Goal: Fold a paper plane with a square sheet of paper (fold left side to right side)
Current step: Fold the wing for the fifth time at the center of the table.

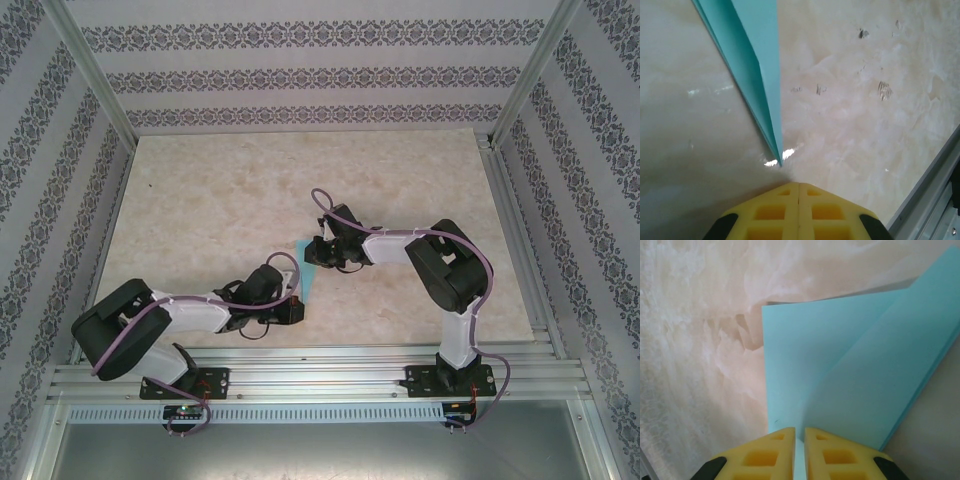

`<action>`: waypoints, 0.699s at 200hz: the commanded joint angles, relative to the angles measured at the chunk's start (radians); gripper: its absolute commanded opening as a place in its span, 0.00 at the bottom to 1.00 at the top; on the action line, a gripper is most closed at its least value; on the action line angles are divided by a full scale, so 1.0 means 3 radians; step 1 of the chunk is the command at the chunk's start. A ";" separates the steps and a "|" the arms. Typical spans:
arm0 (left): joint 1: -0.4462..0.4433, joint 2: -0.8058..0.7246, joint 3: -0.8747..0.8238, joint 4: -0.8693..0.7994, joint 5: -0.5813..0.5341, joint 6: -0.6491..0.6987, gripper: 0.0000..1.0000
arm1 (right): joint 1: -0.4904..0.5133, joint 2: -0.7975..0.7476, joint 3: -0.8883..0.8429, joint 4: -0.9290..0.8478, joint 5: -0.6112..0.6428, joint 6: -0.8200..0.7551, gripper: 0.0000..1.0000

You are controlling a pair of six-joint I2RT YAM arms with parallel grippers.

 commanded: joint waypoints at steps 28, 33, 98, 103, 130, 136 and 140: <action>0.0076 -0.0724 0.0175 -0.1500 -0.0070 0.0157 0.03 | -0.0061 -0.0118 0.0038 -0.0152 0.0293 -0.0159 0.16; 0.0145 -0.0819 0.0208 -0.1579 -0.0051 0.0177 0.04 | -0.0071 -0.0163 0.0059 -0.0192 0.0316 -0.0181 0.17; 0.1016 -0.0991 0.0583 -0.1502 0.0727 0.0343 0.06 | -0.0087 -0.0685 0.0058 -0.0409 0.0368 -0.0313 0.21; 0.1021 -0.0925 0.0618 -0.1450 0.0784 0.0337 0.06 | -0.0087 -0.0708 0.0016 -0.0388 0.0363 -0.0286 0.21; 0.1019 -0.0606 0.0802 -0.1186 0.0886 0.0304 0.06 | -0.0115 -0.0877 -0.0251 -0.0348 0.0420 -0.0208 0.20; 0.1019 -0.0539 0.0833 -0.1140 0.0886 0.0313 0.09 | -0.0132 -0.0926 -0.0324 -0.0317 0.0422 -0.0194 0.20; 0.1018 -0.0494 0.0854 -0.1117 0.0874 0.0316 0.10 | -0.0146 -0.0952 -0.0364 -0.0297 0.0420 -0.0179 0.20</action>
